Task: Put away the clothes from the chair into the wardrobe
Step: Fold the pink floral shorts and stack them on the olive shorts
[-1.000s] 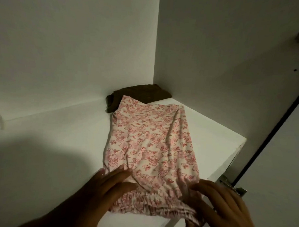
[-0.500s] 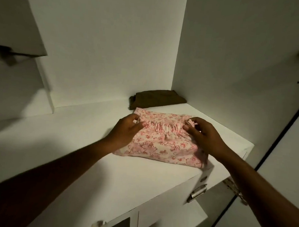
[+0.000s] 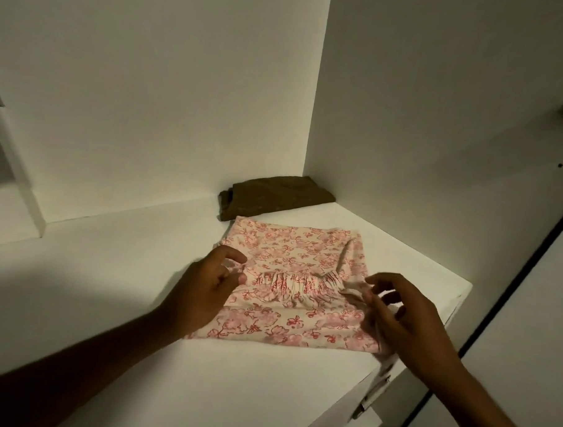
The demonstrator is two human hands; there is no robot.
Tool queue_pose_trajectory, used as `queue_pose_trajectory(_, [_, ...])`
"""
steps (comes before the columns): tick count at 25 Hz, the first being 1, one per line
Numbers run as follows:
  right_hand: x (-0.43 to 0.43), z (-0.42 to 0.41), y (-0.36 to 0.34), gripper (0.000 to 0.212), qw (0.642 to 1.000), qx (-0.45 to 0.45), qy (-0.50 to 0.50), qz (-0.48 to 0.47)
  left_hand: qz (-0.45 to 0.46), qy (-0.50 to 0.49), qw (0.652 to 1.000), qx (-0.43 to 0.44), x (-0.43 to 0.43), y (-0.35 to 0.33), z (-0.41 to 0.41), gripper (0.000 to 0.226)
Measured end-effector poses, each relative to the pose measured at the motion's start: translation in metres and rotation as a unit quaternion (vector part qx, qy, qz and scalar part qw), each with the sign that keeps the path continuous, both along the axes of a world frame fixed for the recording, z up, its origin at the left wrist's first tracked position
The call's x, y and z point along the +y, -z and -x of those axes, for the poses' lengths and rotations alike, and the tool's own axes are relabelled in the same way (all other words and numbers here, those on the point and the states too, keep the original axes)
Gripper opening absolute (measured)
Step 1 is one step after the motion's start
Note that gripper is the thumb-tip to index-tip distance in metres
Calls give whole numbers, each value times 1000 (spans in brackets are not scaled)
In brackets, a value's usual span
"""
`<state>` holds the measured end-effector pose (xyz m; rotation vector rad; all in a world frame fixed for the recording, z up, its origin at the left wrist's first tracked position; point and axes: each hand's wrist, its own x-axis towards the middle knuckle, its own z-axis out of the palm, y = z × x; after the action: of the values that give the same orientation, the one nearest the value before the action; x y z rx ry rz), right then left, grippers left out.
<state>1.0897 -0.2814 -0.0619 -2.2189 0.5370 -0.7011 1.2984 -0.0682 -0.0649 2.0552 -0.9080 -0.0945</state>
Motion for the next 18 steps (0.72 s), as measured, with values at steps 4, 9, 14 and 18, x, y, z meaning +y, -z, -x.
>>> queue_pose_trajectory(4, [14,30,16,75,995,50,-44,74,109,-16,986,124,9,-7,-1,31])
queue_pose_trajectory(9, [17,33,18,94,999,-22,-26,-6,40,34,987,150,48,-14,13,74])
queue_pose_trajectory(14, [18,34,7,89,981,-96,-103,-131,161,13,966,202,53,3,9,40])
queue_pose_trajectory(18, [11,58,5,73,991,-17,-118,-68,160,9,977,141,49,12,2,30])
